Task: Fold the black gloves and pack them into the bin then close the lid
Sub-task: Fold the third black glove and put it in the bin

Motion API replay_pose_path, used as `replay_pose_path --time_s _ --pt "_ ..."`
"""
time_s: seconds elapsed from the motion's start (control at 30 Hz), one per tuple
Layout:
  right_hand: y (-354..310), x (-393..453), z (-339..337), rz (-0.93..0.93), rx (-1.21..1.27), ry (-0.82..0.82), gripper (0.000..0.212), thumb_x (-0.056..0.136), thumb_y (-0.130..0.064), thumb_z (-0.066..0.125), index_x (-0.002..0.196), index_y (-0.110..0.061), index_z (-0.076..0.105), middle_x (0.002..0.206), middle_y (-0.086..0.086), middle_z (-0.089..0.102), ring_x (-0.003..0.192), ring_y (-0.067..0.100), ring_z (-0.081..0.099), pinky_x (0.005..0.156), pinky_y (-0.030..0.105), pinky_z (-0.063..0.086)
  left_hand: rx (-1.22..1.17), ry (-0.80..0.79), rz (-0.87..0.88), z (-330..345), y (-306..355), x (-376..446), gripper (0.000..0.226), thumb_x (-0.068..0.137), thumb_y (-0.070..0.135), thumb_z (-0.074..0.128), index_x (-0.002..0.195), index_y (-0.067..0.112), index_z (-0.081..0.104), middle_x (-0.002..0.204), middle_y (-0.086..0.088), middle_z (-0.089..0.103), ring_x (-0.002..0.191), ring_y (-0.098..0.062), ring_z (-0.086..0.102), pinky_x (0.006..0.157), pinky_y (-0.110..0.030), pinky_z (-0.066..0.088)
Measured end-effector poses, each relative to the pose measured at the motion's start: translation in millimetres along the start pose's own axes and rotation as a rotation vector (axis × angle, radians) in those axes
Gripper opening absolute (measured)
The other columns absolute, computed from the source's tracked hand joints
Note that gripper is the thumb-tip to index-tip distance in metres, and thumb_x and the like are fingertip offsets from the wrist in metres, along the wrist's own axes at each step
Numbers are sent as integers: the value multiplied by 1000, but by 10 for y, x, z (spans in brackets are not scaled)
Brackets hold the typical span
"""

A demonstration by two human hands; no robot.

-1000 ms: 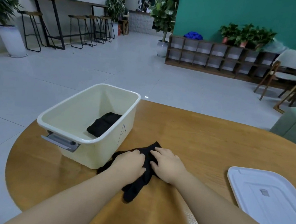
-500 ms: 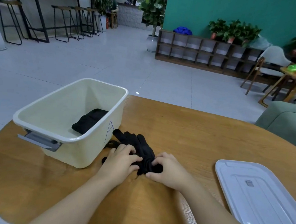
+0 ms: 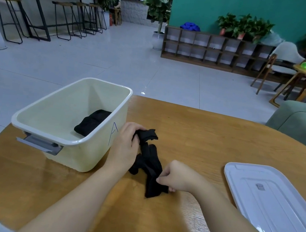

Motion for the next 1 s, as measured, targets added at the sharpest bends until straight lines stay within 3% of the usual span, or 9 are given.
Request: replay_pose_path --time_s 0.13,0.2,0.3,0.43,0.6,0.7,0.77,0.87,1.0 --pt "-11 0 -33 11 -42 130 20 87 -29 63 97 -12 67 79 1 63 66 10 56 61 22 47 -20 81 -42 -104 97 98 36 82 -9 50 92 25 56 89 22 51 91 8 49 81 -3 37" --pt "-39 39 -58 -89 -60 297 22 85 -29 66 103 -19 59 103 -3 52 97 13 51 82 27 46 33 100 -36 -138 162 161 36 80 -9 52 88 26 59 83 25 50 90 -3 48 82 -11 38" --pt "-54 138 54 -210 -135 242 47 86 -31 64 131 -28 50 134 -2 39 130 18 30 106 31 33 65 107 -41 -168 231 227 30 83 -5 53 91 22 64 81 28 44 96 -10 48 82 -21 38" --pt "-2 248 138 -162 -144 251 49 89 -29 62 136 -28 49 142 2 36 131 22 34 109 32 33 -36 41 -62 -133 168 240 33 86 -1 53 86 33 56 88 16 59 91 -14 56 77 -23 45" --pt "-30 212 13 -194 85 522 30 94 -16 55 122 -20 61 115 -4 51 108 14 53 89 19 41 -140 69 -109 -121 80 241 41 82 -3 56 80 37 48 93 6 57 92 -17 59 81 -25 49" --pt "-54 50 -138 -289 296 843 29 94 -14 56 122 -16 62 110 -10 47 104 6 49 87 4 38 -124 131 -22 -178 83 215 35 79 -5 61 88 26 48 93 10 49 92 -1 53 78 -14 46" --pt "-50 63 -147 -275 300 806 37 93 -18 58 129 -16 56 122 -8 45 115 8 48 89 -1 32 -117 157 24 -204 100 194 33 77 -6 62 90 20 47 98 1 47 93 6 48 73 -10 42" --pt "63 213 1 -23 151 495 63 88 -30 63 144 -21 36 149 1 25 136 18 33 105 22 33 -83 169 21 -189 86 171 34 76 -7 61 89 20 46 99 -3 46 92 12 46 72 -6 39" --pt "66 195 40 1 -204 599 74 85 -47 61 148 -33 24 160 5 0 147 28 -4 118 45 13 -71 165 -14 -155 32 152 33 76 -7 62 89 20 46 99 -3 47 91 11 46 76 -3 36"
Point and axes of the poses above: each hand's wrist, its own x-axis towards the middle knuckle, its own z-axis out of the palm, y = z × x, the point moved 4 cm from there along x, towards the middle knuckle
